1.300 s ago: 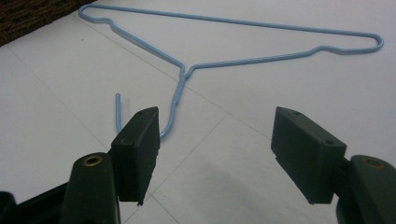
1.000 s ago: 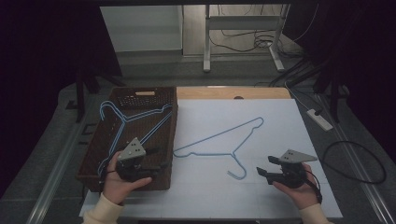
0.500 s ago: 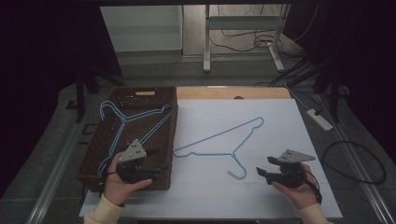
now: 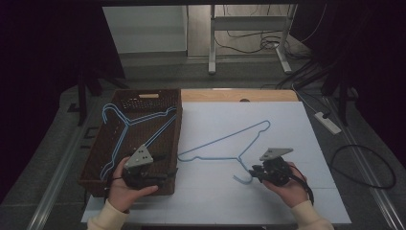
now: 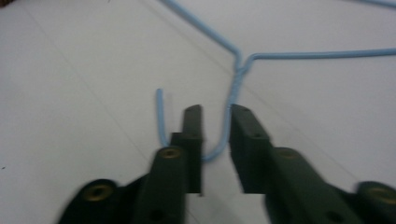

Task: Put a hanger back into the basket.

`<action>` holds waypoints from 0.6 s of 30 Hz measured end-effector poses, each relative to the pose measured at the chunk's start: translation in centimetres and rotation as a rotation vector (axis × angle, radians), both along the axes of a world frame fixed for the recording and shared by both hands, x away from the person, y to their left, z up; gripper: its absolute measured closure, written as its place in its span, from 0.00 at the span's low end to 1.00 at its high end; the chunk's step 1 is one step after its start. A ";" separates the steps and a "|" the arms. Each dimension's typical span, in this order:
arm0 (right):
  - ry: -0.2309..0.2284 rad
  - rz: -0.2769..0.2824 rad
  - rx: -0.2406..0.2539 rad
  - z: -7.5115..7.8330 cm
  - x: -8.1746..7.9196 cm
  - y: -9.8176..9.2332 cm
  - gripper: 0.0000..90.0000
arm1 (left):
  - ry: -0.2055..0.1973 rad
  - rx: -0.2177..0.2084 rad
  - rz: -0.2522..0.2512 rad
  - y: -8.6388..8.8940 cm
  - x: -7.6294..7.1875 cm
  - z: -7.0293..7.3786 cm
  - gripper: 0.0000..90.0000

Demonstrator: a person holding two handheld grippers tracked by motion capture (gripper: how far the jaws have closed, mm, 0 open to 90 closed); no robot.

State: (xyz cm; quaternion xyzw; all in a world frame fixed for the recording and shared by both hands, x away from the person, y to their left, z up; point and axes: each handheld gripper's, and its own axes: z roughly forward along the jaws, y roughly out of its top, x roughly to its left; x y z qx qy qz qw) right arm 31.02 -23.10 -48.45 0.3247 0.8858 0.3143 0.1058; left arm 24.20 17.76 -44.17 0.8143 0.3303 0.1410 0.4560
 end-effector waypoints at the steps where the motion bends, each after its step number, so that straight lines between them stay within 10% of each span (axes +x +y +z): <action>1: 0.019 0.003 -0.014 -0.1 0.2 0.4 0.95 | -0.001 0.001 0.000 0.0 0.0 0.0 0.36; 18: 0.155 0.017 -0.088 -2.0 0.0 1.7 1.00 | -0.018 -0.006 0.022 0.2 -0.1 0.4 0.36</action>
